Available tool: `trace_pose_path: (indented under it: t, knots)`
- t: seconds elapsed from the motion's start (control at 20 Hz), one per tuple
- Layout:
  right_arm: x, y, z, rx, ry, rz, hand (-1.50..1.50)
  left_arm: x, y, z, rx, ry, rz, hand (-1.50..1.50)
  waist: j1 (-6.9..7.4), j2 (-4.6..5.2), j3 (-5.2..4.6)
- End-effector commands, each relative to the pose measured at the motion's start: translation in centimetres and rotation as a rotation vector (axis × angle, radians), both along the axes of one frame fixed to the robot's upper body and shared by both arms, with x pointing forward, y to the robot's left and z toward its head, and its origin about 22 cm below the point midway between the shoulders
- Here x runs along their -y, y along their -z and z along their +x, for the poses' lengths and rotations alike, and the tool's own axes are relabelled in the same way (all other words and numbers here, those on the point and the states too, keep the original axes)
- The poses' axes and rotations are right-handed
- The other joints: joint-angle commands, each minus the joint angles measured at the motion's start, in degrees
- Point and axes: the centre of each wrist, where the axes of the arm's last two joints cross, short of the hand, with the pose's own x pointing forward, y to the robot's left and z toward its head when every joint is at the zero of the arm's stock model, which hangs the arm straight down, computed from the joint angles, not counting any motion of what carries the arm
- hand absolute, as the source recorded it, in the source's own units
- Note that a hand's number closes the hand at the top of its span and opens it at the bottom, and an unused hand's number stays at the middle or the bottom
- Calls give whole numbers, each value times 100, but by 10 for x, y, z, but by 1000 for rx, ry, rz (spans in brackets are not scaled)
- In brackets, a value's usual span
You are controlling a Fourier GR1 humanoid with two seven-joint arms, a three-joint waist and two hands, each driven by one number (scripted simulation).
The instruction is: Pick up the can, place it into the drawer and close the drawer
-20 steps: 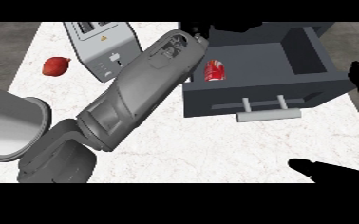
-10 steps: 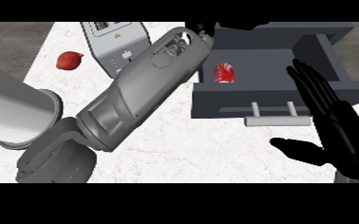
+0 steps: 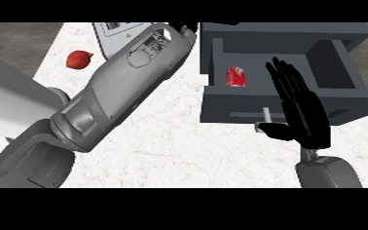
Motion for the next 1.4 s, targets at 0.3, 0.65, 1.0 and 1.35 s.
trace_pose_path:
  t: [0.3,0.65,1.0,1.35]
  knots:
    - [11,41,51,-11,73,-56,-150,-47,-25,-5,-8,-13,8,-150,134,6,3]
    - [7,59,74,19,103,-122,-150,-64,-28,-12,-36,-5,0,-150,138,24,4]
    - [0,48,111,99,168,-92,-150,-95,-6,-26,-56,-11,23,-150,324,51,6]
    - [-16,21,144,160,176,-118,-150,-110,-10,-34,-78,8,18,-150,317,110,8]
